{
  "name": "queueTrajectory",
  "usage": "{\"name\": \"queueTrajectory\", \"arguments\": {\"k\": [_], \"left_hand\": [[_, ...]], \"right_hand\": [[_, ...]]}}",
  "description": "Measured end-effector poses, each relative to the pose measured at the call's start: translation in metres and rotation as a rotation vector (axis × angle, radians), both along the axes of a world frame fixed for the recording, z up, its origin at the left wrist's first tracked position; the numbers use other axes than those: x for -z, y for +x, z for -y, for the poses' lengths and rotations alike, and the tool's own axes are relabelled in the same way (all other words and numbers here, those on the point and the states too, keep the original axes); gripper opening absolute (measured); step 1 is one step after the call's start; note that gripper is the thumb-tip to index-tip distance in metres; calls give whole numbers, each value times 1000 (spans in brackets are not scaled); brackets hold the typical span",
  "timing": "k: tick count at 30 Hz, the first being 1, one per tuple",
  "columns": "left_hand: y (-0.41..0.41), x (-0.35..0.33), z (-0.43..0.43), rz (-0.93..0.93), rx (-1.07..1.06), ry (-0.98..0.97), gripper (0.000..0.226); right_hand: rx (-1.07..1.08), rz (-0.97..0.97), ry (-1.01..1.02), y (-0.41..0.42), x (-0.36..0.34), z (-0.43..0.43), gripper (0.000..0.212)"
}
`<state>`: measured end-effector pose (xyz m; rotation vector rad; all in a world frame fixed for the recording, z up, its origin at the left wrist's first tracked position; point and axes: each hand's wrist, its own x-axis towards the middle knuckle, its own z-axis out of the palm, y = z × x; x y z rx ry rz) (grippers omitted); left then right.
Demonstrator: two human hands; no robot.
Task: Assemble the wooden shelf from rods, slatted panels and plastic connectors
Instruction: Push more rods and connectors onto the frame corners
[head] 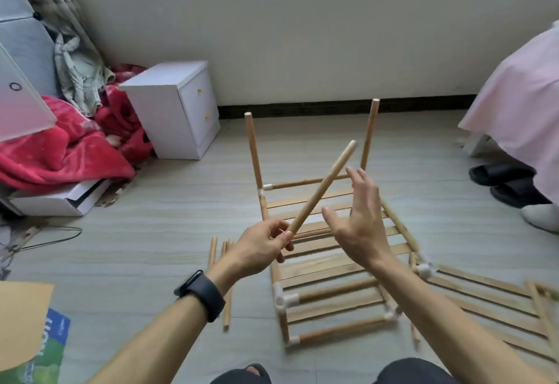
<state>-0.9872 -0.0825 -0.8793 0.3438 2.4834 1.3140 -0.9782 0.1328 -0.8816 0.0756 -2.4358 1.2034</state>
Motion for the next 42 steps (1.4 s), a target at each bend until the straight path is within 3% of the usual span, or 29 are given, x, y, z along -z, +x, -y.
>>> {"name": "queueTrajectory", "arguments": {"k": [3, 6, 8, 12, 14, 16, 18, 21, 31, 42], "left_hand": [[-12, -21, -33, 72, 185, -36, 14], [-26, -42, -71, 83, 303, -53, 16], [-33, -49, -97, 70, 346, -60, 18], [-35, -30, -148, -74, 301, -153, 50], [-27, 1, -165, -167, 292, -393, 76], [-12, 38, -179, -201, 280, -608, 96], [2, 73, -191, -165, 253, -680, 102], [11, 108, -201, -194, 175, -752, 89], [9, 122, -203, -256, 146, -740, 80], [7, 127, -204, -265, 141, -708, 84]], "right_hand": [[15, 124, 530, 13, 4, -42, 66], [7, 121, 610, 26, 12, -85, 36], [21, 126, 638, 36, 17, -109, 39], [155, 193, 334, 48, 23, -149, 32], [296, 177, 78, 50, 22, -166, 41], [374, 145, -303, 52, 18, -179, 52], [391, 87, -705, 51, 12, -185, 53], [431, -1, -998, 44, 13, -190, 49], [448, -124, -1284, 22, 30, -185, 48], [431, -127, -1116, 5, 45, -185, 42]]}}
